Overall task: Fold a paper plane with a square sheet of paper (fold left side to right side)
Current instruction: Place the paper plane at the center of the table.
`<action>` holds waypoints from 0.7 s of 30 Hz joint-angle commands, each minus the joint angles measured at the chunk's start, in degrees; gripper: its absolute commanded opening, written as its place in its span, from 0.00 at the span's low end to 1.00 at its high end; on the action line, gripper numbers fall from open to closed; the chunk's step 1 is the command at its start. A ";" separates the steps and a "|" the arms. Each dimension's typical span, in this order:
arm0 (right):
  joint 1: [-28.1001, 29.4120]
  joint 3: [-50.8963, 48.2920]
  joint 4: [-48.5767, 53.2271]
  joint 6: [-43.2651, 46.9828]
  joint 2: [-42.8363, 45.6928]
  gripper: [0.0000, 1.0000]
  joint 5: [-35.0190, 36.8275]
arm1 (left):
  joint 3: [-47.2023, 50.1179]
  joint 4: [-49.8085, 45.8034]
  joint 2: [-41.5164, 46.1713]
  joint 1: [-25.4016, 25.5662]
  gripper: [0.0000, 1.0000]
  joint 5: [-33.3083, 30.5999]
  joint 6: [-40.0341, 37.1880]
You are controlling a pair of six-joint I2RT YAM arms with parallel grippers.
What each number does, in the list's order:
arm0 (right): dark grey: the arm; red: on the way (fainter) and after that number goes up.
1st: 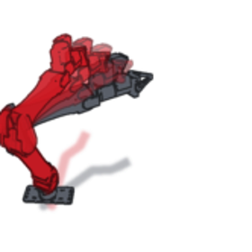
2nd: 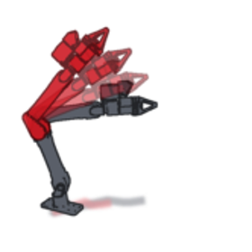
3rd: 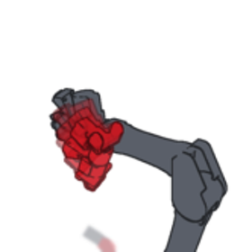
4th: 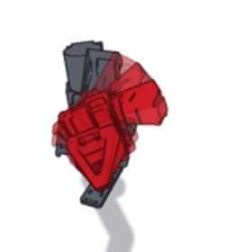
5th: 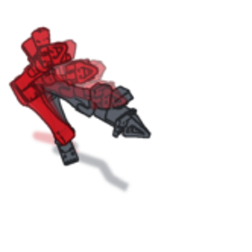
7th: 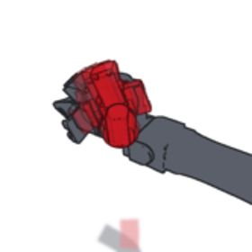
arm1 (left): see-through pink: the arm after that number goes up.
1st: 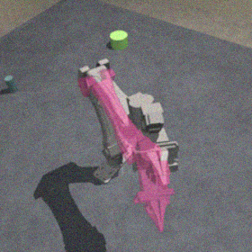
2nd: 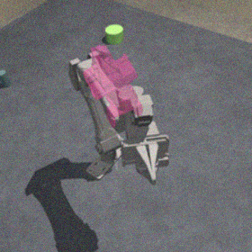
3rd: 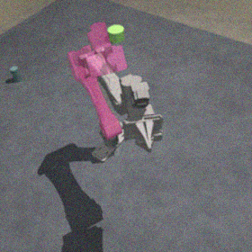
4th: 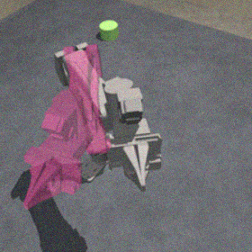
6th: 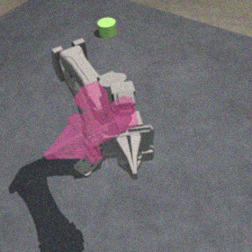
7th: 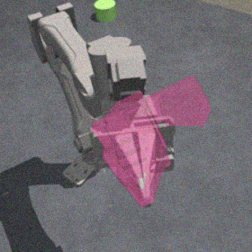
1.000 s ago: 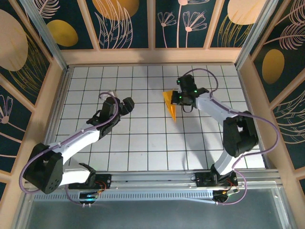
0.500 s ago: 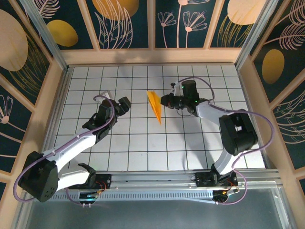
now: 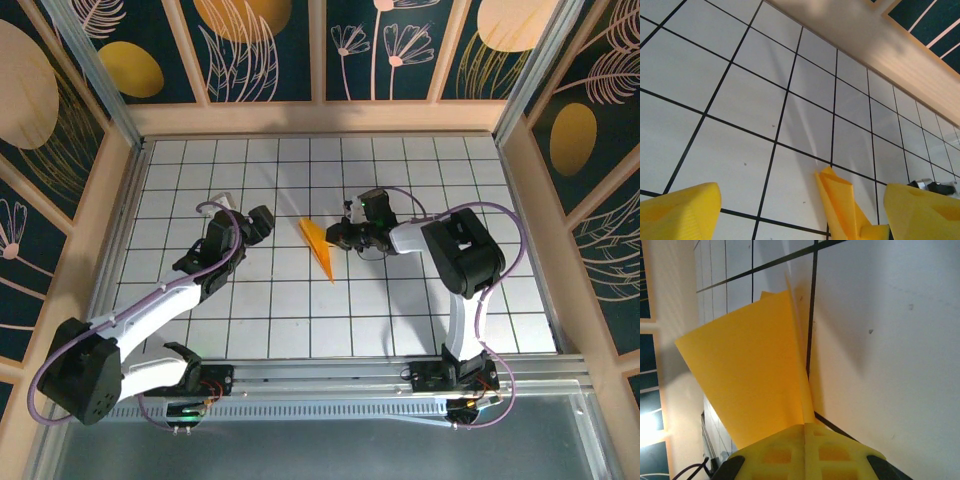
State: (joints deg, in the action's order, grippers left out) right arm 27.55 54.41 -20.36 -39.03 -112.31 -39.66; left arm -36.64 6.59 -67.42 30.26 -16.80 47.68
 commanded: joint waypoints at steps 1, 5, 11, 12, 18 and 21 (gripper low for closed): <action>-0.58 -0.34 1.27 2.20 0.88 0.00 2.92 | -0.58 -0.47 -2.06 -0.55 0.84 1.89 0.98; -0.58 -0.28 3.03 3.66 1.52 0.03 3.60 | -1.90 0.25 -5.83 -0.64 0.85 5.04 1.10; -0.48 -0.45 4.38 4.96 2.63 0.11 4.26 | -2.82 2.04 -10.19 -0.73 0.85 8.82 2.32; -0.37 -0.38 4.65 5.18 2.84 0.12 4.31 | -2.81 2.32 -10.45 -0.77 0.85 9.05 2.48; 0.02 0.32 7.93 7.63 4.56 0.21 6.66 | -2.47 2.37 -10.83 -0.84 0.85 9.03 2.60; 0.23 1.20 10.56 9.32 5.48 0.24 8.41 | -2.20 2.11 -10.21 -0.85 0.85 8.32 2.51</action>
State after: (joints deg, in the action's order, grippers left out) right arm 27.24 54.50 -13.39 -32.80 -109.62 -33.91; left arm -37.95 7.46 -78.06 29.89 -8.29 49.43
